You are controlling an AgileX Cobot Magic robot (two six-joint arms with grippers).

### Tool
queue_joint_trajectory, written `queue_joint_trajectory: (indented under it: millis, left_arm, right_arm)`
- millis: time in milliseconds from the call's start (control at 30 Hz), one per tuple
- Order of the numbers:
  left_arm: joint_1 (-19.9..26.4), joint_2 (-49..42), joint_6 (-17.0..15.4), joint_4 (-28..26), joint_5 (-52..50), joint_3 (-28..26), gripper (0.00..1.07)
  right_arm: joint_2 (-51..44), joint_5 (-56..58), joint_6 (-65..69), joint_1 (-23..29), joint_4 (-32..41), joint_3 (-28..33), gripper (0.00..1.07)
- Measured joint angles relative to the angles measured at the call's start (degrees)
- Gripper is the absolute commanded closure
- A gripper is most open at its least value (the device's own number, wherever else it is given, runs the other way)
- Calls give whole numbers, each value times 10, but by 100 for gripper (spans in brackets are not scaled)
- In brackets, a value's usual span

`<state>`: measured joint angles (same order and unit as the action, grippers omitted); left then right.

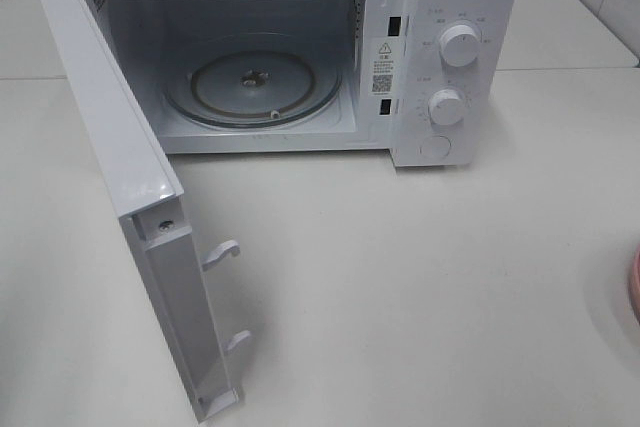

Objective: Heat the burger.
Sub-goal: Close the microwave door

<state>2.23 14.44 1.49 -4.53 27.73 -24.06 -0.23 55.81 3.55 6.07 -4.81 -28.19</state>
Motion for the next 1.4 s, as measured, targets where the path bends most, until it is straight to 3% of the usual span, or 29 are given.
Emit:
queue_joint_trajectory:
  millis: [200, 267, 467, 900, 1100, 1233, 1267, 1300, 1367, 1400]
  left_arm:
    - [0, 56, 0, 0, -99, 28, 107]
    - [0, 104, 0, 0, -217, 64, 107]
    - [0, 187, 0, 0, -381, 113, 107]
    - [0, 390, -7, 6, -549, 123, 107]
    - [0, 458, -59, 61, -594, 123, 107]
    - [0, 497, -117, 159, -631, 124, 107]
    - [0, 497, -117, 159, -631, 124, 107]
    - [0, 511, -142, 198, -647, 122, 107]
    - [0, 519, -152, 219, -658, 119, 107]
    - [0, 534, -169, 260, -682, 112, 107]
  right_arm:
    - [0, 0, 0, 0, 0, 0, 31]
    - [0, 0, 0, 0, 0, 0, 31]
    - [0, 0, 0, 0, 0, 0, 31]
    - [0, 0, 0, 0, 0, 0, 31]
    - [0, 0, 0, 0, 0, 0, 31]
    - [0, 0, 0, 0, 0, 0, 31]
    - [0, 0, 0, 0, 0, 0, 31]
    - [0, 0, 0, 0, 0, 0, 31]
    - [0, 0, 0, 0, 0, 0, 31]
    - [0, 0, 0, 0, 0, 0, 31]
